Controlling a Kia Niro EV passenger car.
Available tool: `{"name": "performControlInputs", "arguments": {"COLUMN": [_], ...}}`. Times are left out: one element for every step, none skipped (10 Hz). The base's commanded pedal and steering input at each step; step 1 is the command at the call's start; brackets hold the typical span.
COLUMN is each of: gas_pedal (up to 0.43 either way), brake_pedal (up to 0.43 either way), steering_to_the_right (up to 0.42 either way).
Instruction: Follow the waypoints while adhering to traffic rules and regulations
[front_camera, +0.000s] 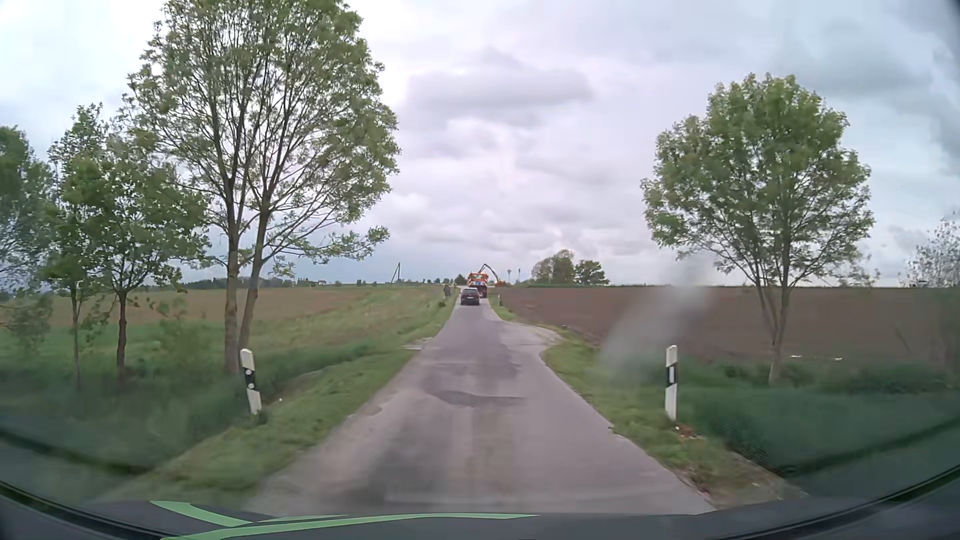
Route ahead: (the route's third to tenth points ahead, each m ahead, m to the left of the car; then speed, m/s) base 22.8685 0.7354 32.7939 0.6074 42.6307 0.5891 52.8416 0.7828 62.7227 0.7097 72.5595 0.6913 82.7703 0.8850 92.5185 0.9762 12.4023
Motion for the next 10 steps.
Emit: {"name": "performControlInputs", "arguments": {"gas_pedal": [0.000, 0.000, 0.000, 0.000, 0.000, 0.000, 0.000, 0.000, 0.000, 0.000], "brake_pedal": [0.122, 0.116, 0.122, 0.122, 0.122, 0.122, 0.128, 0.128, 0.128, 0.128], "steering_to_the_right": [0.004, 0.004, 0.003, 0.002, 0.001, 0.000, 0.000, 0.000, 0.000, 0.000]}}
